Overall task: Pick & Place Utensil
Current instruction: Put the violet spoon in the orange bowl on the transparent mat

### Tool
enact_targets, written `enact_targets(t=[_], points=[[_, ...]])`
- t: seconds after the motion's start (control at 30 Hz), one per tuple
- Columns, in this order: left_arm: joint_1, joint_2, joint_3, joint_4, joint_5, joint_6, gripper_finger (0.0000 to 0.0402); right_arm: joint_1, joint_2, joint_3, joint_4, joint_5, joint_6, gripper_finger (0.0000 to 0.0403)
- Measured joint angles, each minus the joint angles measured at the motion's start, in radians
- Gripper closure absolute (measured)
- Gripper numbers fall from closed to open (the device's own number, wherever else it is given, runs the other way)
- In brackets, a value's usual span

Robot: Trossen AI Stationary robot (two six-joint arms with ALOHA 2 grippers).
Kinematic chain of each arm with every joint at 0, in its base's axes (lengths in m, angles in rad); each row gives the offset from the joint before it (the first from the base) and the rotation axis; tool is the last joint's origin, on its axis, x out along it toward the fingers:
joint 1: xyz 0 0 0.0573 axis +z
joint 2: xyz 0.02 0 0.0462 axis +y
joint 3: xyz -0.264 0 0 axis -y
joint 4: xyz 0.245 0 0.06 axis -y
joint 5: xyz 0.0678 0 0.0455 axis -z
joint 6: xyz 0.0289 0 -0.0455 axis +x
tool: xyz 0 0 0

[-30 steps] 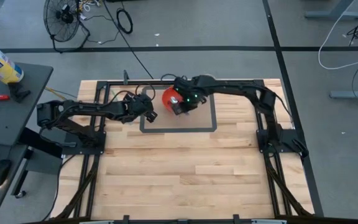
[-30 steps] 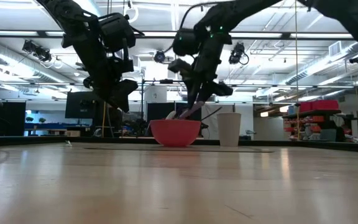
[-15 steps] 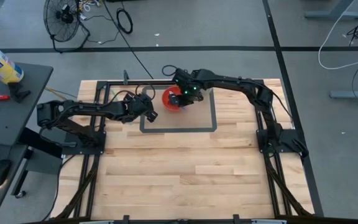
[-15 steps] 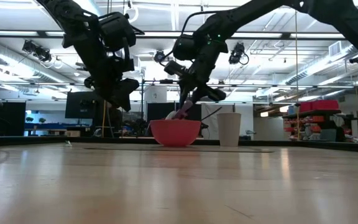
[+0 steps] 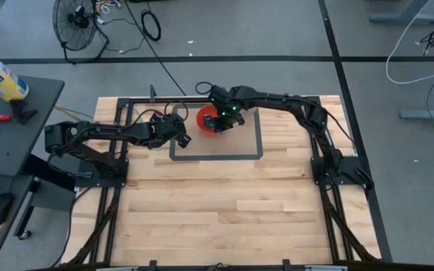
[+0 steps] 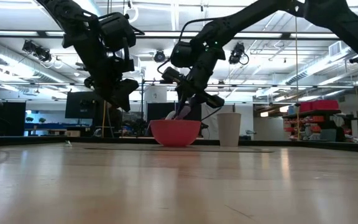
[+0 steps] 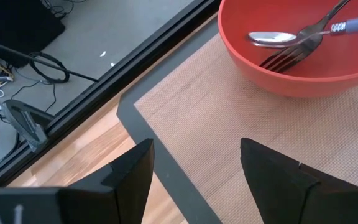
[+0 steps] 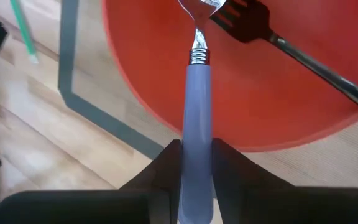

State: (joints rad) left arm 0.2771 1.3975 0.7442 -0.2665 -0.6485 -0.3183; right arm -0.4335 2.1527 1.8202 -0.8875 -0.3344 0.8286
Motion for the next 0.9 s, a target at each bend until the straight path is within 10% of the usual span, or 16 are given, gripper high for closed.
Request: enact_targets(t=[0.9], points=[[0.000, 0.000, 0.000, -0.001, 0.000, -0.001, 0.0159, 0.000, 0.002, 0.000, 0.038, 0.003, -0.008, 0.0290]])
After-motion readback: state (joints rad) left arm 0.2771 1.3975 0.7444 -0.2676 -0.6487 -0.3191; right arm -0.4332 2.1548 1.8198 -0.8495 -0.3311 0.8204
